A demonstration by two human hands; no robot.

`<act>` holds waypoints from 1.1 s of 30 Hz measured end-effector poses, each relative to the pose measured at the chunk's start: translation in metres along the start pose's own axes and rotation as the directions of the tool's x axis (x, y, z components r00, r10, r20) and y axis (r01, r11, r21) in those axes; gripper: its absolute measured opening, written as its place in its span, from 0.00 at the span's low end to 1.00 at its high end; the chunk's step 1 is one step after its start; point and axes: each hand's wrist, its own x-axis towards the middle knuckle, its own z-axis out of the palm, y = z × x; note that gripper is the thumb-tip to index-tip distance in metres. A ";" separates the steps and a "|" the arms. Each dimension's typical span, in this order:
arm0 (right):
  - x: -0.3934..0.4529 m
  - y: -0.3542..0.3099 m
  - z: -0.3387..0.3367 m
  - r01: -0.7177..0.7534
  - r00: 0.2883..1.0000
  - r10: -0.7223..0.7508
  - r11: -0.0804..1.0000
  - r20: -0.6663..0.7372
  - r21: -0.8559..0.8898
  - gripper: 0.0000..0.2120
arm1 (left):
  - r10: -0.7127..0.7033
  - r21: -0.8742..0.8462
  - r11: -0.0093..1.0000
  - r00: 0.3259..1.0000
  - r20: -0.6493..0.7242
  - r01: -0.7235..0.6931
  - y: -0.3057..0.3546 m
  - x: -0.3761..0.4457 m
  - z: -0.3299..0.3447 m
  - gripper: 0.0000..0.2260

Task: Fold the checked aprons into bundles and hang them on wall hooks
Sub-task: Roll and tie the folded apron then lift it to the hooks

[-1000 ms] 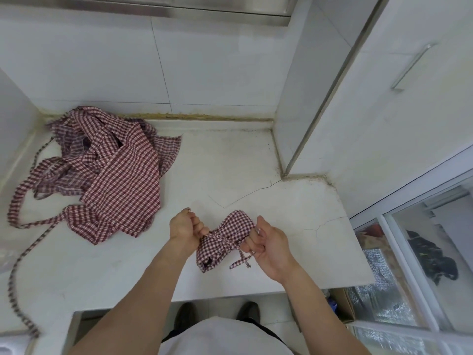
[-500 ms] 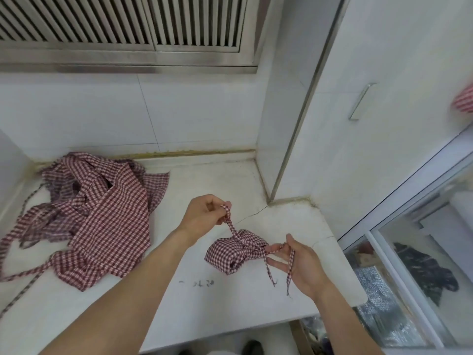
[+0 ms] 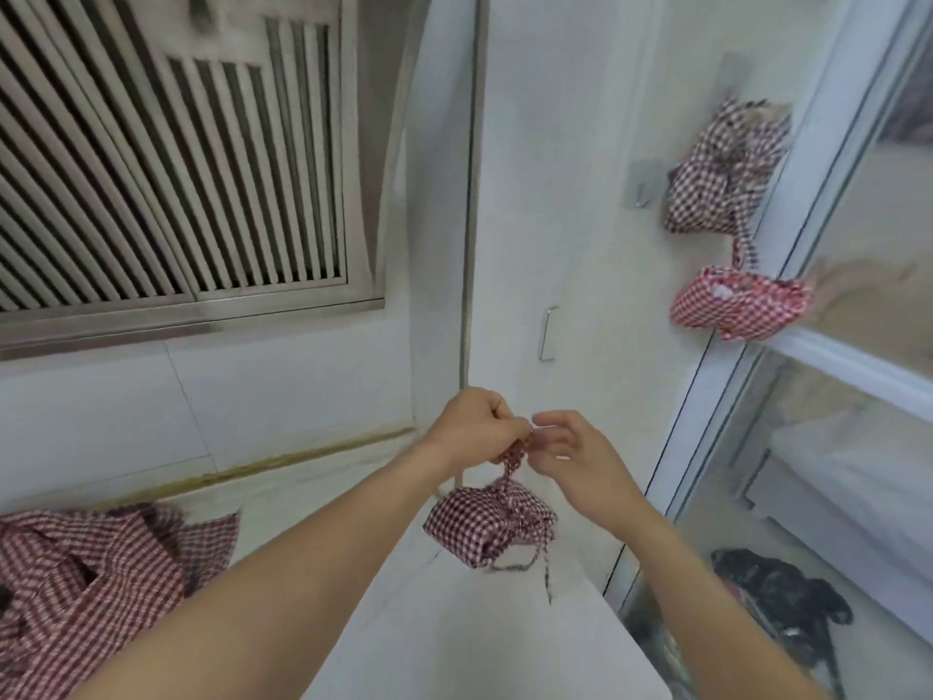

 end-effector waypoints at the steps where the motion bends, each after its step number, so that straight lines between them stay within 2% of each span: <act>1: 0.004 -0.019 -0.009 0.004 1.000 -0.005 0.999 0.031 0.038 0.17 | 0.037 0.022 0.999 0.999 0.002 -0.037 0.018 0.006 0.004 0.08; 5: 0.010 -0.071 -0.055 0.086 0.995 -0.085 0.996 -0.042 0.009 0.11 | 0.194 0.157 0.969 0.981 -0.006 -0.191 0.086 0.022 0.010 0.15; 6: 0.010 -0.076 -0.059 0.093 0.995 -0.094 0.995 -0.045 -0.018 0.10 | 0.196 0.157 0.968 0.981 0.006 -0.195 0.092 0.023 0.008 0.16; 10: 0.020 -0.098 -0.097 0.130 0.979 -0.153 0.978 -0.136 -0.165 0.08 | 0.199 0.103 0.971 0.969 0.144 -0.215 0.140 0.036 0.006 0.08; 14: 0.027 -0.124 -0.153 0.164 0.940 -0.227 0.955 -0.256 -0.246 0.05 | 0.328 0.130 0.920 0.907 0.265 -0.370 0.194 0.051 0.012 0.07; 16: 0.032 -0.139 -0.180 0.168 0.939 -0.212 0.970 -0.272 -0.176 0.07 | 0.396 0.085 0.890 0.853 0.339 -0.447 0.218 0.059 0.015 0.07; 17: 0.036 -0.148 -0.196 0.162 0.952 -0.176 0.984 -0.250 -0.075 0.08 | 0.426 0.064 0.876 0.830 0.360 -0.478 0.231 0.063 0.017 0.07; 19: 0.041 -0.166 -0.229 0.139 0.985 -0.125 0.984 -0.120 0.114 0.05 | 0.476 0.010 0.859 0.805 0.354 -0.512 0.258 0.074 0.020 0.07; 21: 0.048 -0.185 -0.261 0.113 0.993 -0.117 0.984 0.026 0.135 0.07 | 0.514 -0.025 0.844 0.795 0.322 -0.535 0.285 0.085 0.022 0.10; 23: 0.058 -0.202 -0.290 0.125 0.992 -0.124 0.992 0.033 -0.034 0.04 | 0.544 -0.034 0.825 0.777 0.316 -0.564 0.308 0.095 0.023 0.08; 27: 0.079 -0.239 -0.333 0.181 0.974 -0.213 0.939 -0.080 -0.292 0.07 | 0.571 -0.084 0.817 0.783 0.245 -0.570 0.355 0.113 0.026 0.06; 29: 0.089 -0.257 -0.344 0.190 0.952 -0.277 0.870 -0.131 -0.456 0.06 | 0.571 -0.094 0.820 0.797 0.196 -0.564 0.377 0.120 0.026 0.07; 31: 0.103 -0.273 -0.353 0.156 0.912 -0.360 0.747 -0.196 -0.647 0.06 | 0.568 -0.054 0.822 0.807 0.162 -0.567 0.397 0.129 0.029 0.07; 33: 0.116 -0.287 -0.357 0.098 0.885 -0.385 0.706 -0.264 -0.701 0.06 | 0.580 -0.025 0.813 0.806 0.123 -0.581 0.412 0.137 0.033 0.07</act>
